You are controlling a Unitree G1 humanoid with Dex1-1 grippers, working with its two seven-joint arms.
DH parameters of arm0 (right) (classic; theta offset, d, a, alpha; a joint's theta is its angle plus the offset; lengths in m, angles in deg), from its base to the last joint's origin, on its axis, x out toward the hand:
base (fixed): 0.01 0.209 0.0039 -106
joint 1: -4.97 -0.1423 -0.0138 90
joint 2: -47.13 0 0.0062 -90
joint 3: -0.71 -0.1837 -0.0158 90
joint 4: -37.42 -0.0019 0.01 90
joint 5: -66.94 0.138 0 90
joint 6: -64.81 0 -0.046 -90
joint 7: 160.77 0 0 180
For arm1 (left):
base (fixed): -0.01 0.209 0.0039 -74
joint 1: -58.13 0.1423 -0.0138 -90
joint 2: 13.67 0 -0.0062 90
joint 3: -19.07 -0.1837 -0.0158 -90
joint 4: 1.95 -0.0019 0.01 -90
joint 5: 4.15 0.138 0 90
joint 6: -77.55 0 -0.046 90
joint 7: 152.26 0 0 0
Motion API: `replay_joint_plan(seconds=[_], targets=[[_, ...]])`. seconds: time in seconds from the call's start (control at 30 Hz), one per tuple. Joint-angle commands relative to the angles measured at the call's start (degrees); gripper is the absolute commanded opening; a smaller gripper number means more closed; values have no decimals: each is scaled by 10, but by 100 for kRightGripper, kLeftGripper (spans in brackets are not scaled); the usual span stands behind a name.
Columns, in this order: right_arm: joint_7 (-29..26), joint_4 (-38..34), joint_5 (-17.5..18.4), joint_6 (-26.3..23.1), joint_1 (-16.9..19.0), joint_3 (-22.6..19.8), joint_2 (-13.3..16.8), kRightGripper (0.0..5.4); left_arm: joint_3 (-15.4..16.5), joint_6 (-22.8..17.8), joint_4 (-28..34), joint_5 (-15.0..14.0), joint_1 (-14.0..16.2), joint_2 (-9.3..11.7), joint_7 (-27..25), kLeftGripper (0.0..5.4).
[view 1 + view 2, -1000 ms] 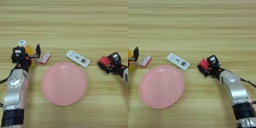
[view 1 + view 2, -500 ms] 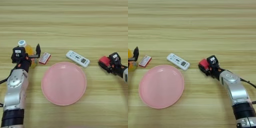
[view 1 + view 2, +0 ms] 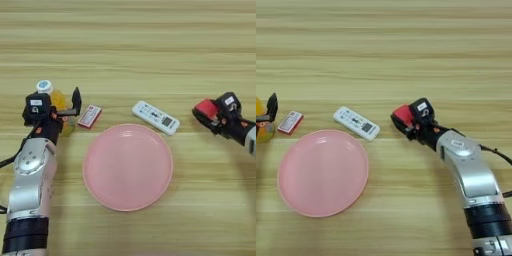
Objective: Move the objects on the table
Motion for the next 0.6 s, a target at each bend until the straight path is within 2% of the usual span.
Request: replay_joint_plan(seconds=[0.03,0.13,0.2,0.43,0.6], targets=[[-15,-59,15,-25,-5,7,6,235,-2,0,-6,1,-9,0,1,540],[-41,-100,26,-33,1,32,5,235,-2,0,-6,1,-10,0,1,540],[-55,-103,24,-36,3,58,2,235,-3,0,-6,1,-11,-1,2,540],[-79,-91,13,-40,-2,127,-11,235,-4,-1,-5,1,-11,-1,1,540],[-94,-58,-2,-31,-14,179,-30,235,-5,-2,-4,-1,-10,-1,0,540]])
